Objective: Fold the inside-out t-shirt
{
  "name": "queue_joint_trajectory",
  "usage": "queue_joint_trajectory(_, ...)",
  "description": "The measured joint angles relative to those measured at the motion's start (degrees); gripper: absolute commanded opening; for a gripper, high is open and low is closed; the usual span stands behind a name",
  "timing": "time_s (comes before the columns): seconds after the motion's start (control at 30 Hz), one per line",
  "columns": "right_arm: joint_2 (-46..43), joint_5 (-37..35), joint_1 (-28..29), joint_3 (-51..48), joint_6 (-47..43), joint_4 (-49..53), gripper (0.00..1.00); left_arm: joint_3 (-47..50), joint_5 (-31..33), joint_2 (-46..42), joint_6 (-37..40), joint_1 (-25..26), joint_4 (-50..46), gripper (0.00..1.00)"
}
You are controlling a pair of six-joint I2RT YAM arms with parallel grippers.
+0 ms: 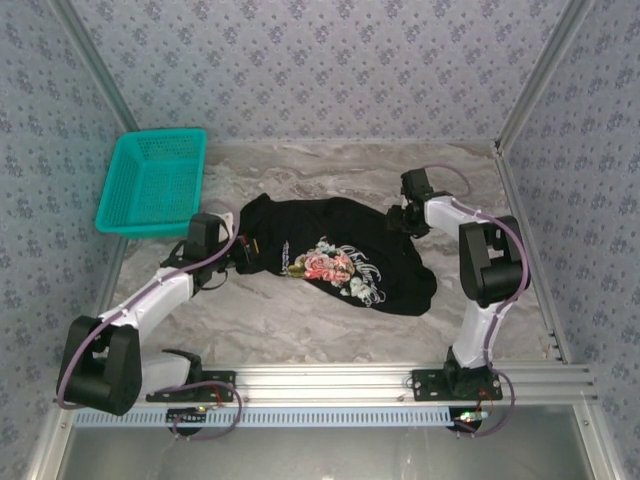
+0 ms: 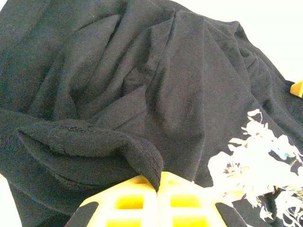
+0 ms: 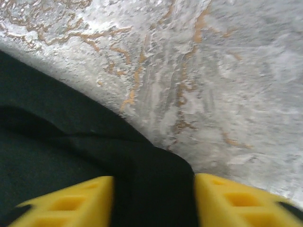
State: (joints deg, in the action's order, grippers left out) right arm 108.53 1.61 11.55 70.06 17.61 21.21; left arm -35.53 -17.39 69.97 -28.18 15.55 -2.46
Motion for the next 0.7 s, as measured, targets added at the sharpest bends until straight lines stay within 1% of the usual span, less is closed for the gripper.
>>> queue_joint_trajectory(0.13, 0.2, 1.6, -0.2, 0.2, 0.2, 0.0, 0.06, -1.1, 0.3, 0.0, -0.1, 0.0, -0.4, 0.0)
queue_joint_trajectory(0.2, 0.2, 2.4, -0.6, 0.9, -0.1, -0.1, 0.0, -1.8, 1.2, 0.0, -0.5, 0.0, -0.4, 0.0)
queue_joint_trajectory(0.33, -1.1, 4.1, -1.4, 4.0, -1.7, 0.2, 0.0, -4.2, 4.5, -0.7, -1.5, 0.0, -0.9, 0.0)
queue_joint_trajectory(0.43, -3.7, 6.2, -1.6, 10.4, -3.5, 1.1, 0.0, -8.0, 7.0, -1.8, -2.4, -0.1, -1.1, 0.0)
queue_joint_trajectory(0.5, -7.7, 7.5, -1.5, 14.2, -4.8, 1.0, 0.0, -11.6, 8.9, -3.7, -2.6, -0.2, -1.6, 0.0)
queue_joint_trajectory(0.57, -14.4, 8.3, -1.3, 14.7, -5.7, 1.2, 0.0, -13.6, 10.8, -6.6, -2.5, -0.2, -2.3, 0.0)
queue_joint_trajectory(0.6, -19.1, 8.4, -1.3, 13.7, -6.1, 1.4, 0.0, -13.9, 11.8, -8.9, -2.4, -0.2, -3.0, 0.0)
queue_joint_trajectory(0.63, -23.4, 8.4, -1.3, 11.8, -6.2, 1.1, 0.0, -13.7, 13.0, -11.2, -2.4, -0.2, -4.2, 0.0)
queue_joint_trajectory(0.7, -35.2, 8.1, -1.4, 4.5, -6.1, 1.1, 0.02, -11.8, 15.5, -16.6, -2.3, -0.2, -7.3, 0.0)
